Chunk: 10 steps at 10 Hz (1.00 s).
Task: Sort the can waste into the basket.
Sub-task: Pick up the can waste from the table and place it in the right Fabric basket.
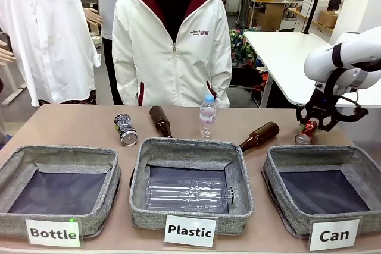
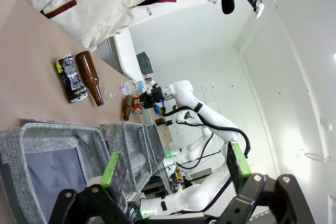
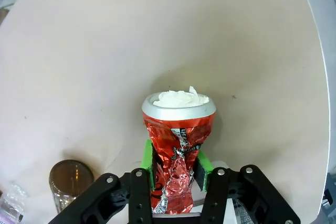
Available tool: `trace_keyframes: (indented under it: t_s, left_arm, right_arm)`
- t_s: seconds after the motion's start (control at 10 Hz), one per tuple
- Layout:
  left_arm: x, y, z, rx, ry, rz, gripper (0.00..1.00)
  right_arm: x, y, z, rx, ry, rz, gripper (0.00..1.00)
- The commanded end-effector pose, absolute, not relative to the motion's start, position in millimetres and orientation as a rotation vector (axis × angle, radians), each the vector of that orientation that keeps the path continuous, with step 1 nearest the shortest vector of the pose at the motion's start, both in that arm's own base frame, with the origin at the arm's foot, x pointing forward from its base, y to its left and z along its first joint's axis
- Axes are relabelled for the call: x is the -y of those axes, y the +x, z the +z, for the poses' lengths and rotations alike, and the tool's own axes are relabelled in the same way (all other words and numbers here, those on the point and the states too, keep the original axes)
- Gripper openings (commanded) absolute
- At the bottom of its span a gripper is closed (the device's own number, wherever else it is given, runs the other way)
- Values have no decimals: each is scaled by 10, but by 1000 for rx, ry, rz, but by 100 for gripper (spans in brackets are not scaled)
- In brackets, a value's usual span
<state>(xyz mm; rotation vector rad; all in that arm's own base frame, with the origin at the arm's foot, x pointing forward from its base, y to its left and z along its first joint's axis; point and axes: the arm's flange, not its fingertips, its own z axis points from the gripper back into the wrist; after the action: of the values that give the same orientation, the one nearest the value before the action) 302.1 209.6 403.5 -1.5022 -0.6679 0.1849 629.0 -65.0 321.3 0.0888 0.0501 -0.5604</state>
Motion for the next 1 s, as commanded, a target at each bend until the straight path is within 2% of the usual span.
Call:
trace_keyframes:
  t_s: [0.0, 0.3, 0.5, 0.7, 0.8, 0.9]
  left_arm:
    - [-2100, 3004, 4053, 669, -1506, 165, 100]
    - [-2100, 3004, 4053, 669, -1506, 165, 100]
    - [-2100, 3004, 4053, 669, -1506, 165, 100]
    - [-2100, 3004, 4053, 669, -1506, 165, 100]
    - [-2100, 3004, 4053, 669, -1506, 165, 100]
    - [-2100, 3004, 4053, 669, -1506, 165, 100]
  right_arm:
    - [626, 6363, 3308, -48, 66, -583, 0]
    - [665, 6093, 3849, 57, 114, -507, 0]
    - [662, 5517, 4616, 112, 164, -263, 0]
    - [580, 4936, 5039, 20, 199, 16, 0]
    - [531, 4660, 5133, 10, 223, 198, 16]
    - [514, 4362, 5169, -4, 186, 456, 16]
